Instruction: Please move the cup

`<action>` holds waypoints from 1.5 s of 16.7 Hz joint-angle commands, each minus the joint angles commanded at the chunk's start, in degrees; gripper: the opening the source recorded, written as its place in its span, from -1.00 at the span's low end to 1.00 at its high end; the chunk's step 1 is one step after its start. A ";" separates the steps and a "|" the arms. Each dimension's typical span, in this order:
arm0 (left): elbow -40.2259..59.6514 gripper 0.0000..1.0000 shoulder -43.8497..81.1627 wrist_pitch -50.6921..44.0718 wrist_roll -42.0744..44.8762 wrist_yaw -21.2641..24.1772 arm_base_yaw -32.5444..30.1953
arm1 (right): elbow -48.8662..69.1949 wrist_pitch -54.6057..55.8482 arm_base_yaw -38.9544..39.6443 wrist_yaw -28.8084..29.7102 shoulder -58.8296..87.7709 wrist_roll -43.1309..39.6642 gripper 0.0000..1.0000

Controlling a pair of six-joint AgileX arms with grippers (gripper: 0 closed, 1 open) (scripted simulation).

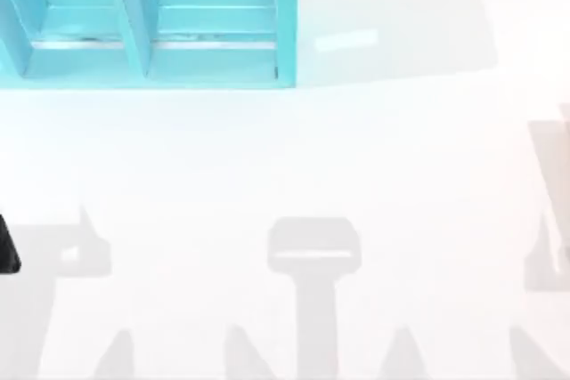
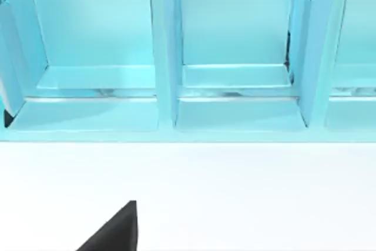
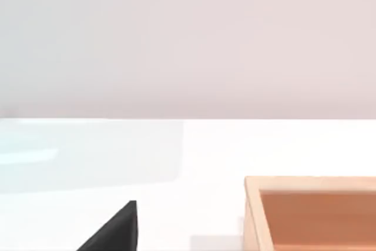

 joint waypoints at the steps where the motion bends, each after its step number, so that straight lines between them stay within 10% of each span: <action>1: 3.80 1.00 4.27 -3.22 0.56 0.00 0.54 | 0.00 0.00 0.00 0.00 0.00 0.00 1.00; 14: 56.46 1.00 74.03 -50.99 9.30 -0.65 8.12 | 0.00 0.00 0.00 0.00 0.00 0.00 1.00; 25: 67.85 1.00 86.59 -59.88 10.81 -0.17 9.37 | 0.00 0.00 0.00 0.00 0.00 0.00 1.00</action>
